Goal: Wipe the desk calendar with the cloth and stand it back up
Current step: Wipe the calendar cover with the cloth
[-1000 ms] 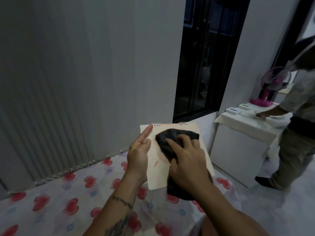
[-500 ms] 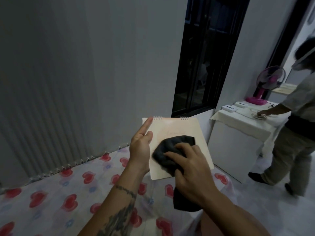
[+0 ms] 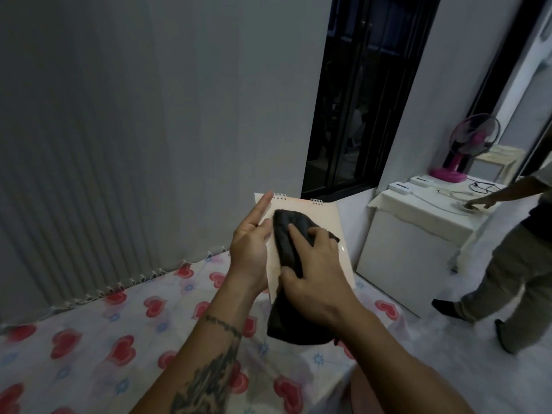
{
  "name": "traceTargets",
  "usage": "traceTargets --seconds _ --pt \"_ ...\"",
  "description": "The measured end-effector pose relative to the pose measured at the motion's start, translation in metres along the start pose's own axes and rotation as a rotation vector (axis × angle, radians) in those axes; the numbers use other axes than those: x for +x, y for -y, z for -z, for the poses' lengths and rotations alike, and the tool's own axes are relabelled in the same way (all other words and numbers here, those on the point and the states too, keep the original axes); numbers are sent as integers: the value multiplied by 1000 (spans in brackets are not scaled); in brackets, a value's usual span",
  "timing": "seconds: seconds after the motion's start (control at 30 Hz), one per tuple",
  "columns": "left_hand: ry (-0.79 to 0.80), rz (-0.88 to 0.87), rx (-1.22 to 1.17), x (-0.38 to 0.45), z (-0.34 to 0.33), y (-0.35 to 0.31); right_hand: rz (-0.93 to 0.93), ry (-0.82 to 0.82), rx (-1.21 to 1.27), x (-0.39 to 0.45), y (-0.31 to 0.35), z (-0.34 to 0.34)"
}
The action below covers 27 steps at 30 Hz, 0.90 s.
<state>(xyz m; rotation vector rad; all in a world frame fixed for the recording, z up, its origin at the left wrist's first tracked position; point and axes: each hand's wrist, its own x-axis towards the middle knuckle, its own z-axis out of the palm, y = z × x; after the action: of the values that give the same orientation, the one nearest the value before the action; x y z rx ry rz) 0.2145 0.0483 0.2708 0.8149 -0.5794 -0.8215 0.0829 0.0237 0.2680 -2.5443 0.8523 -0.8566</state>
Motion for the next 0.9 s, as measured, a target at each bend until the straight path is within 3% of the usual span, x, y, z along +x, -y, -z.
traceTargets --seconds 0.13,0.23,0.43,0.53,0.7,0.77,0.9 --pt "12 20 -63 0 14 -4 169 -39 -172 -8 -27 9" --pt "36 55 -131 -6 12 4 98 -138 -242 -4 -40 13" --pt "67 42 -158 -10 -5 7 -27 -224 -117 15 -26 10" --pt "45 18 -161 -7 -6 -1 70 -153 -77 15 -20 15" --pt "36 -13 -12 5 10 -24 420 65 -202 -19 -28 18" --pt "54 16 24 3 13 -26 474 91 -250 -24 -38 25" --pt "51 60 17 -4 8 -15 209 -49 -230 -12 -42 32"
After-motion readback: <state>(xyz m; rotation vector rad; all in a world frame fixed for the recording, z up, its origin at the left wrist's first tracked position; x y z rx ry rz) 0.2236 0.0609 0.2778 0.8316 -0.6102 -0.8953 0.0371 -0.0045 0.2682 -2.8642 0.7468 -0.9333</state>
